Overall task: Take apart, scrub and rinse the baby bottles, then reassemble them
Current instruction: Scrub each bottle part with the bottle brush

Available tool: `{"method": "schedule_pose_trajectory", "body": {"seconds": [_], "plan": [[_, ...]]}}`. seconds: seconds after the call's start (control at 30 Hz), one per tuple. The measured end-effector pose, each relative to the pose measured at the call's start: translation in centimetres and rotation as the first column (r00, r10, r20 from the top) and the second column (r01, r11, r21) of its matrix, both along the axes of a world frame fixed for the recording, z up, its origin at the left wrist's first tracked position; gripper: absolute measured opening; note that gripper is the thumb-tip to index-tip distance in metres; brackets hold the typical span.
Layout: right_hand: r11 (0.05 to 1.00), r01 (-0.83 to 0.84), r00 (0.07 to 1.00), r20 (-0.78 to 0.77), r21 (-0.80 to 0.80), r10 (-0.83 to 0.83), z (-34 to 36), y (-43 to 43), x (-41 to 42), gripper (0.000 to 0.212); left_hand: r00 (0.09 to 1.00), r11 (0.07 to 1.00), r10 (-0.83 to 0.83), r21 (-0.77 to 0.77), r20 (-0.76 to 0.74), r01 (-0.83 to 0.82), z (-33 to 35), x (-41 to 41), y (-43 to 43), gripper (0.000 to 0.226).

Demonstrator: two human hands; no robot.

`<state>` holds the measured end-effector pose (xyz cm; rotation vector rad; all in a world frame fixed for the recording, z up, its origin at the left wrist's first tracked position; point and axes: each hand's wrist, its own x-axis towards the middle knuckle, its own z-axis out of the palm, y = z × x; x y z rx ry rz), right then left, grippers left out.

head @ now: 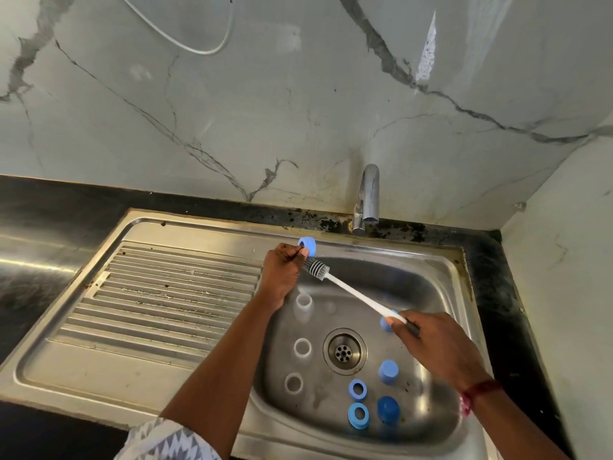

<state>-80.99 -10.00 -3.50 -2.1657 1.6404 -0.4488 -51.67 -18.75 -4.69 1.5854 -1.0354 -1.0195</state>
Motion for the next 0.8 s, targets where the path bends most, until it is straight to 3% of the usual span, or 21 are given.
{"method": "schedule_pose_trajectory", "body": {"seconds": [0.1,0.23,0.63,0.8], "plan": [[0.999,-0.026,0.999,-0.020,-0.035,0.026,-0.8,-1.4,-0.6,0.072,0.994,0.999,0.011,0.054,-0.106,-0.005,0.3,0.8,-0.3,0.011],[0.996,-0.060,0.998,-0.032,-0.065,0.058,-0.9,-2.2,-1.0,0.059,0.962,0.989,-0.001,0.139,-0.273,0.041,1.1,1.2,0.0,0.014],[0.988,-0.088,0.996,0.017,-0.126,0.091,-0.3,-1.8,-1.2,0.044,0.946,0.966,0.015,0.249,-0.323,0.070,2.2,1.0,0.3,0.014],[0.983,-0.108,0.993,0.027,-0.151,0.114,-0.9,-1.6,-0.8,0.062,0.929,0.964,0.049,0.262,-0.368,0.053,2.6,1.8,0.8,0.012]]}}
